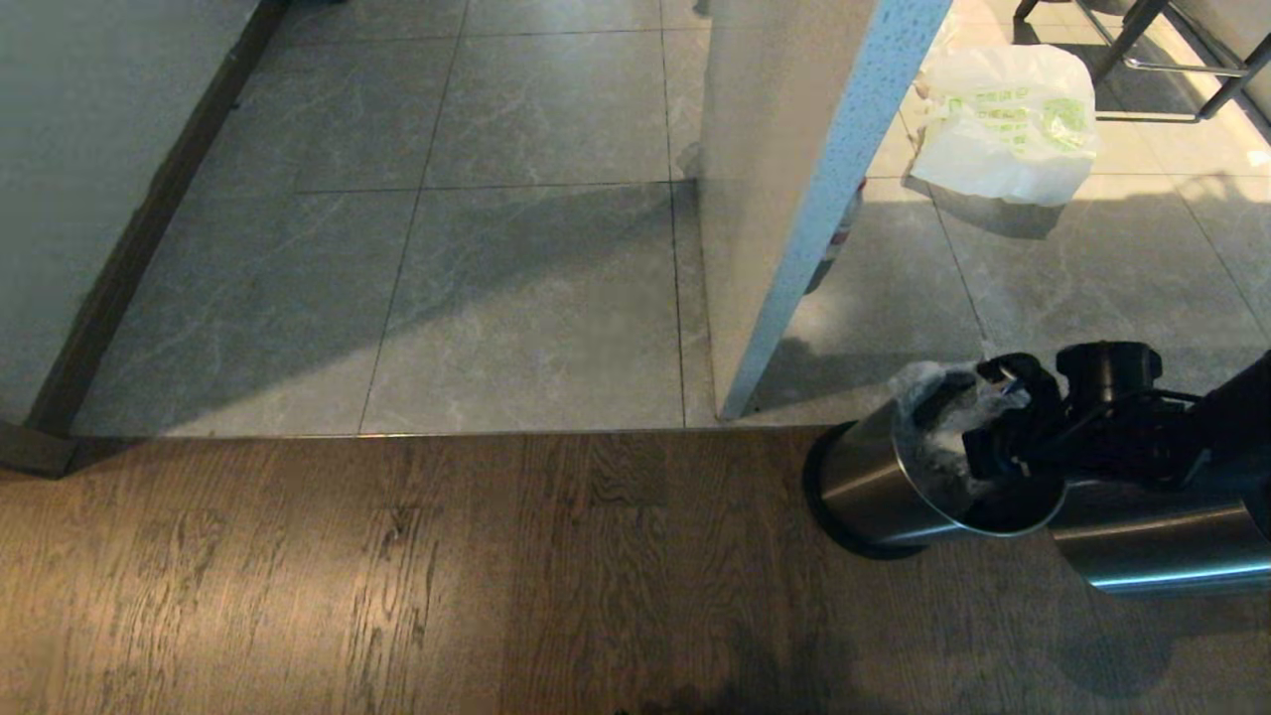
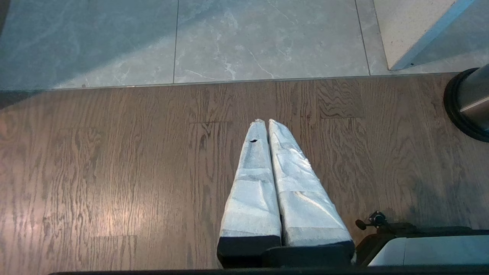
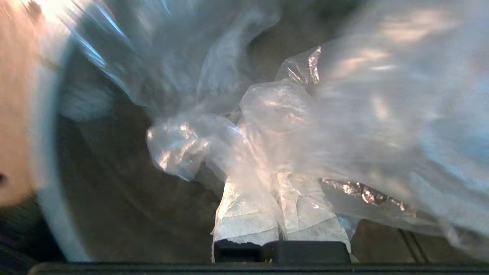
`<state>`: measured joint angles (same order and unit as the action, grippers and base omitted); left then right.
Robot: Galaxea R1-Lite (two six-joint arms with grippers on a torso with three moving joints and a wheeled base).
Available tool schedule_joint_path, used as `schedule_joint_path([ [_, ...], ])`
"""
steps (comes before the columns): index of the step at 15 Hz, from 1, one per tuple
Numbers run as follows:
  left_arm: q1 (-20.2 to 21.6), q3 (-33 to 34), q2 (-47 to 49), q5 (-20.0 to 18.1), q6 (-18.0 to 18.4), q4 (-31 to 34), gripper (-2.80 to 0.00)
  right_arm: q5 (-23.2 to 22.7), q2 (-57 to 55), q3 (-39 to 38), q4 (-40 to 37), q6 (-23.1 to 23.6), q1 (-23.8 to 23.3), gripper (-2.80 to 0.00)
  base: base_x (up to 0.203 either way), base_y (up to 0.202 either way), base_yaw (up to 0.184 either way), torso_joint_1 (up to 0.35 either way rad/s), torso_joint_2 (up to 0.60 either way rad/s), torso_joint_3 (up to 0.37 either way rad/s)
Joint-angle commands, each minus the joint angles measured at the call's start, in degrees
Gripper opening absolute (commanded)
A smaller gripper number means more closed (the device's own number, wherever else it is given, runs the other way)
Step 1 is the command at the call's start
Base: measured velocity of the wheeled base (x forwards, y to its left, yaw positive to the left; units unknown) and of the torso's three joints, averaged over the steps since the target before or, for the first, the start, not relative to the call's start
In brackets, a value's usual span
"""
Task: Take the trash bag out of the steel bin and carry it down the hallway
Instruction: Pick up the trash bag
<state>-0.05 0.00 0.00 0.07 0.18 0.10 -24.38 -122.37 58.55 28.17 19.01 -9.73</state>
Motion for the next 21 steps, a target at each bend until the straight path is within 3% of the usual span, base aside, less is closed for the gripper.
schedule_joint_path([
  [1, 0.0, 0.0, 0.0, 0.0, 0.0, 0.0, -2.8, 0.0, 5.0, -0.6, 0.1, -1.7, 0.0, -2.8, 0.0, 0.0, 0.0, 0.0, 0.0, 0.0],
  [5, 0.0, 0.0, 0.0, 0.0, 0.0, 0.0, -2.8, 0.0, 16.4, -6.3, -2.8, -4.6, -0.7, -2.8, 0.0, 0.0, 0.0, 0.0, 0.0, 0.0],
  [11, 0.0, 0.0, 0.0, 0.0, 0.0, 0.0, -2.8, 0.2, 31.3, -9.8, -9.4, -5.1, -3.3, -2.8, 0.0, 0.0, 0.0, 0.0, 0.0, 0.0],
  [18, 0.0, 0.0, 0.0, 0.0, 0.0, 0.0, -2.8, 2.0, 50.7, -17.0, -16.7, -5.5, -4.2, -2.8, 0.0, 0.0, 0.0, 0.0, 0.0, 0.0],
  [21, 0.0, 0.0, 0.0, 0.0, 0.0, 0.0, -2.8, 4.8, 59.6, -19.8, -20.7, -5.6, -4.2, -2.8, 0.0, 0.0, 0.0, 0.0, 0.0, 0.0],
])
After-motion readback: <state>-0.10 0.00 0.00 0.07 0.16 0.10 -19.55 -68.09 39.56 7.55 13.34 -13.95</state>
